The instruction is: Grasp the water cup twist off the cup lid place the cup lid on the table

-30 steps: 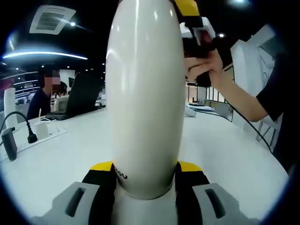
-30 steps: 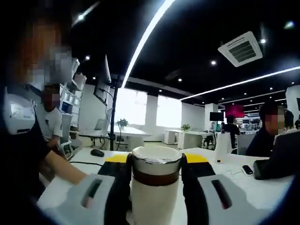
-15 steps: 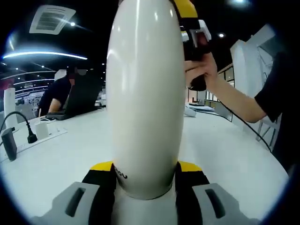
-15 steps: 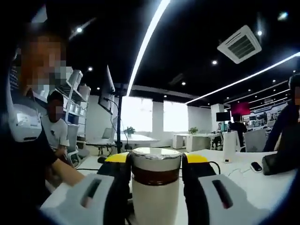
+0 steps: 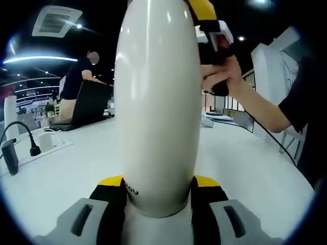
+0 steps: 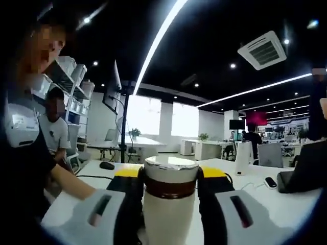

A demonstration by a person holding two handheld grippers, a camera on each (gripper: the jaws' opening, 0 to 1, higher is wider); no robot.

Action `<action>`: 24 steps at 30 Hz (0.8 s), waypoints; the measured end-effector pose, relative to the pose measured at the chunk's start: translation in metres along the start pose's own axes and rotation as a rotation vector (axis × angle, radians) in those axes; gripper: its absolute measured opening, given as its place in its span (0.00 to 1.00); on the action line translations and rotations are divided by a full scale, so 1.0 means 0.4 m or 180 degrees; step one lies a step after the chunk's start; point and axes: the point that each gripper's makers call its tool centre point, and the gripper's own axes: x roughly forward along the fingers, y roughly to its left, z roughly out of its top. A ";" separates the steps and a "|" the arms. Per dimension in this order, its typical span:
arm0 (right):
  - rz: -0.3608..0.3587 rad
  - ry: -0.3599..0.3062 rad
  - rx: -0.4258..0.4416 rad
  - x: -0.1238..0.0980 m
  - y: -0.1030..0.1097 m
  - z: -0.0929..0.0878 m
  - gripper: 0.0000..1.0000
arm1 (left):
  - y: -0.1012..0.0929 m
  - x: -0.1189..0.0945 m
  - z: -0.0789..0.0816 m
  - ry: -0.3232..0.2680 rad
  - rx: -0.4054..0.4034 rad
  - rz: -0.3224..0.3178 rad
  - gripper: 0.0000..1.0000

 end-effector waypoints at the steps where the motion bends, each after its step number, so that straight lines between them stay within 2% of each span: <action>1: -0.0012 0.0001 -0.0010 0.002 0.002 -0.001 0.44 | 0.000 0.000 0.000 0.0000 0.0000 0.0000 0.52; 17: -0.0108 -0.0302 0.0166 0.000 -0.018 0.008 0.44 | -0.002 -0.001 0.001 -0.0001 0.0000 0.0002 0.52; 21: -0.0126 -0.0421 0.0105 -0.002 -0.014 0.011 0.44 | -0.003 -0.001 0.000 -0.0001 0.0001 0.0001 0.52; 24: -0.0167 -0.0453 -0.0070 -0.004 -0.015 0.014 0.44 | -0.002 -0.001 0.000 -0.0001 0.0001 0.0000 0.52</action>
